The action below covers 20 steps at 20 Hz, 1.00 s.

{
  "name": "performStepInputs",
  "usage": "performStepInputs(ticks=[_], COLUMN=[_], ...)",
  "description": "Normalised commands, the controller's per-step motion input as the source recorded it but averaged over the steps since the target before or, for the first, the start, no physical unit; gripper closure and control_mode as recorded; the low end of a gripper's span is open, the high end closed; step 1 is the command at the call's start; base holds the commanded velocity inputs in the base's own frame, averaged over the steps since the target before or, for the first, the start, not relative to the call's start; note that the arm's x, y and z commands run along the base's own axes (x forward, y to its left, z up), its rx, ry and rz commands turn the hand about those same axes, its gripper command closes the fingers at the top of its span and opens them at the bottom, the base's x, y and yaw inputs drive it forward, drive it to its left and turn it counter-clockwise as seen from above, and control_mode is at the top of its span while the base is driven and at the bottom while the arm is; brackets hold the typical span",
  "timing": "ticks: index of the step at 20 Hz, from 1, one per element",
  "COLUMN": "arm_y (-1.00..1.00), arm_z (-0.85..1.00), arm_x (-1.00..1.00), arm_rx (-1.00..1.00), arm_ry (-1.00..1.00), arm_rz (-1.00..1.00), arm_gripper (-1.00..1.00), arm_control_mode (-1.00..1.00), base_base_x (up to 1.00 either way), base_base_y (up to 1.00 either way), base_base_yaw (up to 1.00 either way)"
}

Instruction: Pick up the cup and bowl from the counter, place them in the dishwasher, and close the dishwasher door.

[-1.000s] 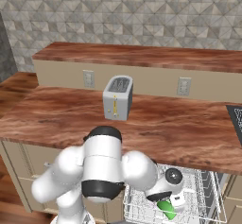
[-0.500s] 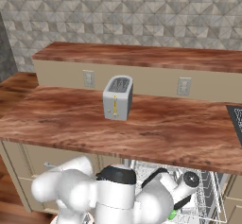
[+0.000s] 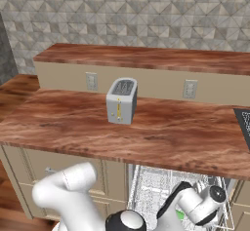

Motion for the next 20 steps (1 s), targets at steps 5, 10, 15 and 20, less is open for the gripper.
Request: performStepInputs(ticks=[5,10,15,20], arm_y=[-0.22,-0.24,-0.21,-0.17], arm_z=[-0.45,-0.41,-0.46,-0.45], arm_x=[0.21,0.19,0.05,0.00], arm_rx=[0.00,0.00,0.00,0.00], arm_ry=[0.00,0.00,0.00,0.00], arm_rz=[0.00,0.00,0.00,0.01], arm_gripper=[1.00,1.00,-1.00,-1.00], arm_control_mode=[-1.00,-1.00,-1.00,-1.00], base_base_x=[0.00,0.00,0.00,0.00], base_base_y=[0.00,0.00,0.00,0.00], base_base_yaw=[0.00,0.00,0.00,0.00])
